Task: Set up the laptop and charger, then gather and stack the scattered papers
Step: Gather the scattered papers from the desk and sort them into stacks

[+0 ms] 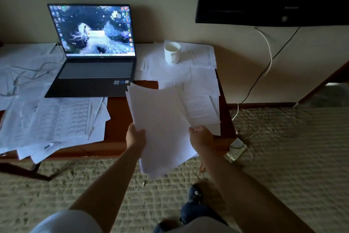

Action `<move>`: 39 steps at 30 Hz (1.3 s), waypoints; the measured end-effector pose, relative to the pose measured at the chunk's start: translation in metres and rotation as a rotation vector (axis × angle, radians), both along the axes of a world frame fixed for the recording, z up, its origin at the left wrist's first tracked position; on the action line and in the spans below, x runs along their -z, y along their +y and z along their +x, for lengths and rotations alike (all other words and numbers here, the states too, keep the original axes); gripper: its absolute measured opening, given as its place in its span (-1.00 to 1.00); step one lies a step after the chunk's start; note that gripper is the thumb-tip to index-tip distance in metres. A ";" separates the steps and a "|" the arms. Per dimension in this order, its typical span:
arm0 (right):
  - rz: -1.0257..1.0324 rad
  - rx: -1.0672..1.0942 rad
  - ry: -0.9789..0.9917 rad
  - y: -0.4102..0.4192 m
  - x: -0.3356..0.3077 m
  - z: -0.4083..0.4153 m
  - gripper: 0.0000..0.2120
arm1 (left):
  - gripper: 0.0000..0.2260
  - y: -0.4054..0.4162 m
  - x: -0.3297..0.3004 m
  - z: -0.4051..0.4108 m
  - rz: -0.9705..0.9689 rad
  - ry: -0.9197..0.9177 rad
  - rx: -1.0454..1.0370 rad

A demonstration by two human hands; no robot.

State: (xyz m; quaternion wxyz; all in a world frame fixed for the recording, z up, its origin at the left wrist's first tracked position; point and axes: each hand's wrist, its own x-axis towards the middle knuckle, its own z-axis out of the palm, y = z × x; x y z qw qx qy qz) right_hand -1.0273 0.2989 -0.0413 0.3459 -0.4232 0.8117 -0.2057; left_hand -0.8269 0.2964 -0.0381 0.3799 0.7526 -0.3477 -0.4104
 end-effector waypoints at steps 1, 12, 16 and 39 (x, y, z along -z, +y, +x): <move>-0.028 0.003 0.065 -0.010 -0.003 -0.007 -0.64 | -0.73 -0.005 -0.002 -0.001 -0.020 -0.057 0.008; 0.238 0.042 0.140 -0.100 0.004 -0.062 -0.52 | -0.74 -0.033 -0.005 -0.001 0.014 -0.334 -0.035; -0.004 -0.016 0.056 -0.113 -0.001 -0.058 -0.70 | -0.76 -0.038 -0.004 -0.001 0.023 -0.292 -0.075; 0.177 0.403 -0.756 -0.026 -0.039 -0.033 -0.86 | -0.72 0.016 -0.019 0.058 0.011 -0.087 -0.116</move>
